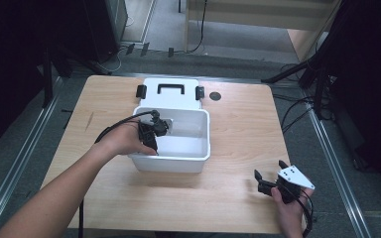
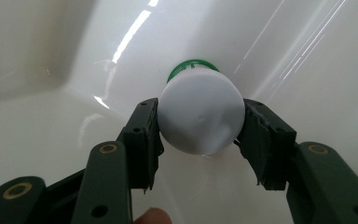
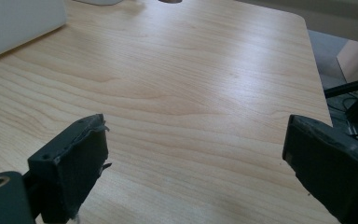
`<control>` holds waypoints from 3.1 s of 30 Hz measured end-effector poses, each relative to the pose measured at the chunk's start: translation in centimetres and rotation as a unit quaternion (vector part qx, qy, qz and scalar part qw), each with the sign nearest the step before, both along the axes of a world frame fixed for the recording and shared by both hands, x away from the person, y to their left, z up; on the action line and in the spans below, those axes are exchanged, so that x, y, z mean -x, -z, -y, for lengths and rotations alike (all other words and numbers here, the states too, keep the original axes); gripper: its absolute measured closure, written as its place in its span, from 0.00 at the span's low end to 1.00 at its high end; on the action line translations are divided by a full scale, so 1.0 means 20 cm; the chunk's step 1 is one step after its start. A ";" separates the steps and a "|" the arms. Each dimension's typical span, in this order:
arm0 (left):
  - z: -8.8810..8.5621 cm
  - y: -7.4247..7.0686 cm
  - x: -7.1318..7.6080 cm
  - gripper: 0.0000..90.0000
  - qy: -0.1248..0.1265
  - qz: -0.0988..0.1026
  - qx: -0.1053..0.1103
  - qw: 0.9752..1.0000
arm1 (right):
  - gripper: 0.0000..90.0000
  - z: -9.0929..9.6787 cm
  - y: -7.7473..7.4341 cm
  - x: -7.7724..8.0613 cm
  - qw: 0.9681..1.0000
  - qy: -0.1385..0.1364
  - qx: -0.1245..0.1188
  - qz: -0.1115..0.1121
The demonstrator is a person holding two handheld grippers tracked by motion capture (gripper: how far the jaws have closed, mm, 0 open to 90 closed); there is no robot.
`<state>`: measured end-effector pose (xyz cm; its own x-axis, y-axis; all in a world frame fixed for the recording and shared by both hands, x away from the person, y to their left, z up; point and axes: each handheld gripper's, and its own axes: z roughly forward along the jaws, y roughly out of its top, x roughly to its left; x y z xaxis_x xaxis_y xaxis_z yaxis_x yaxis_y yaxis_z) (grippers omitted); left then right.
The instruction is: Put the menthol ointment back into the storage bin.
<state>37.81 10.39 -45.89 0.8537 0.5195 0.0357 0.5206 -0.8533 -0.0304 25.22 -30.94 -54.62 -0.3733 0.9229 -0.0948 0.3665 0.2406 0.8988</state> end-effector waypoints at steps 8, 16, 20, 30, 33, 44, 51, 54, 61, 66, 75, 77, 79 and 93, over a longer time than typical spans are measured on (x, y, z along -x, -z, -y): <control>-0.03 -0.11 0.01 0.56 -0.008 0.013 0.023 1.000 | 0.08 0.00 0.00 0.00 1.000 0.000 0.001 -0.001; -0.05 -0.26 0.05 0.56 -0.007 0.036 0.045 0.998 | 0.08 0.00 0.00 0.00 1.000 0.001 0.003 -0.002; -0.08 -0.32 0.07 0.57 -0.011 0.041 0.050 0.998 | 0.08 0.00 0.00 0.00 1.000 0.001 0.003 -0.002; -0.23 -0.46 0.10 0.57 -0.033 0.062 0.067 0.995 | 0.08 0.00 0.00 0.00 1.000 0.001 0.004 -0.004; -0.28 -0.49 0.11 0.57 -0.042 0.067 0.070 0.994 | 0.08 -0.01 0.00 0.00 1.000 0.001 0.004 -0.005; -0.48 -0.53 0.16 0.57 -0.069 0.074 0.067 0.993 | 0.08 -0.01 0.00 0.00 1.000 0.003 0.004 -0.006; -0.59 -0.48 0.20 0.57 -0.089 0.068 0.074 0.991 | 0.08 -0.01 0.00 0.00 1.000 0.003 0.006 -0.006; -0.63 -0.44 0.22 0.57 -0.098 0.065 0.079 0.990 | 0.08 -0.01 0.00 0.00 1.000 0.003 0.006 -0.006; -0.72 -0.32 0.28 0.57 -0.116 0.054 0.090 0.988 | 0.08 -0.01 0.00 0.00 1.000 0.004 0.006 -0.006; -0.77 -0.22 0.33 0.57 -0.125 0.047 0.092 0.987 | 0.08 -0.01 0.00 0.00 1.000 0.003 0.008 -0.006; -0.87 -0.06 0.44 0.54 -0.158 0.066 0.121 0.978 | 0.08 -0.01 0.00 0.00 1.000 0.004 0.010 -0.007; -0.89 -0.02 0.46 0.50 -0.167 0.086 0.126 0.974 | 0.08 -0.01 0.00 0.00 1.000 0.003 0.011 -0.006; -0.91 0.00 0.48 0.45 -0.178 0.107 0.133 0.969 | 0.08 -0.01 0.00 0.00 1.000 0.003 0.011 -0.006; -1.01 0.18 0.65 0.22 -0.248 0.223 0.251 0.908 | 0.08 -0.01 0.00 0.00 1.000 0.003 0.011 -0.007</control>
<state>24.78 30.50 -49.56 0.4683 0.8832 -0.0269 0.7096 -0.3577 0.6070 25.30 -30.70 -54.64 -0.3695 0.9227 -0.1100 0.3796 0.2579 0.8885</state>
